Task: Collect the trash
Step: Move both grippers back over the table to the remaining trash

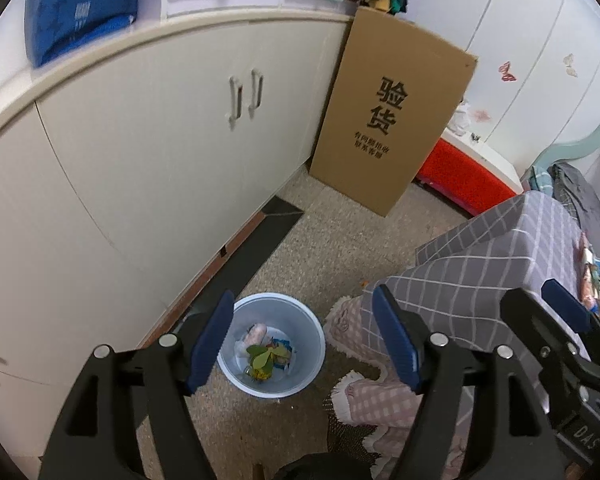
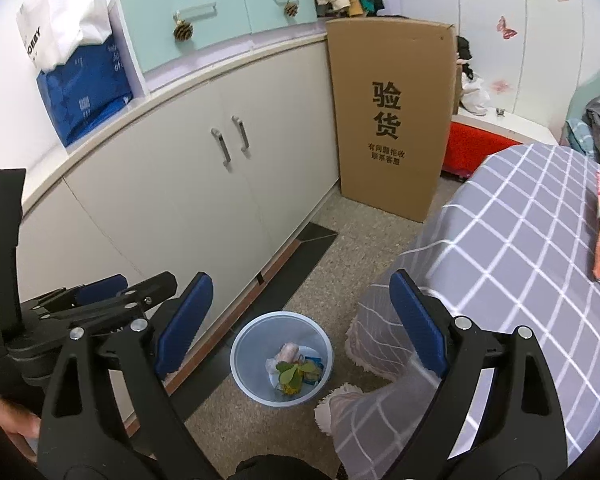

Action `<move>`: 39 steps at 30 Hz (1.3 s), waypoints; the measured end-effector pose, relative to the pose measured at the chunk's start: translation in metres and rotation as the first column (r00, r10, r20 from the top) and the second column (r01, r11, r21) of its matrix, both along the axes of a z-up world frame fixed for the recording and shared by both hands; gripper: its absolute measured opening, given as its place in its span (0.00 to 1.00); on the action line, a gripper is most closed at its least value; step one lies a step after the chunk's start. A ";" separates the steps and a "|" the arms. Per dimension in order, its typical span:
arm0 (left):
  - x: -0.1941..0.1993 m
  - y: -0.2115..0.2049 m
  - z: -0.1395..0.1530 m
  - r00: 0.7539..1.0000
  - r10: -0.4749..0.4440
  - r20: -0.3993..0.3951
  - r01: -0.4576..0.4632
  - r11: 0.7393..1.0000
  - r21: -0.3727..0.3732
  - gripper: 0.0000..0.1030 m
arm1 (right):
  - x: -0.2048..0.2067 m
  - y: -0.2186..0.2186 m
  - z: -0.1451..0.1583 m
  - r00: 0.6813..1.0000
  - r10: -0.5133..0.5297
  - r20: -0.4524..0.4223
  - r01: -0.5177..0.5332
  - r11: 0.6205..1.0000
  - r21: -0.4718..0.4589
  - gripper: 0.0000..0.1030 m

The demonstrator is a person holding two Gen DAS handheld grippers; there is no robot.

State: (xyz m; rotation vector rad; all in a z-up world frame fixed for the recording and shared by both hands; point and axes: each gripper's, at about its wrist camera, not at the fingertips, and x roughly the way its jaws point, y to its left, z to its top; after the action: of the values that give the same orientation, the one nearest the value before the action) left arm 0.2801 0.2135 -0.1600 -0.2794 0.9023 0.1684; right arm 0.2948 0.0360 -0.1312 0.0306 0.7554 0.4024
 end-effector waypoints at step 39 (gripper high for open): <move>0.069 -0.380 0.026 0.887 -0.460 -0.029 0.461 0.886 0.044 0.76 | -0.043 -0.376 0.009 0.831 -0.556 -0.025 0.542 0.798 0.264 0.90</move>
State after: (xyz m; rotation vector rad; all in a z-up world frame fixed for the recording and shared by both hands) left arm 0.3493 -0.1665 -0.1343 -0.0103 0.9574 -0.2494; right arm 0.2521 -0.3403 -0.1227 0.4794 0.6003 -0.0615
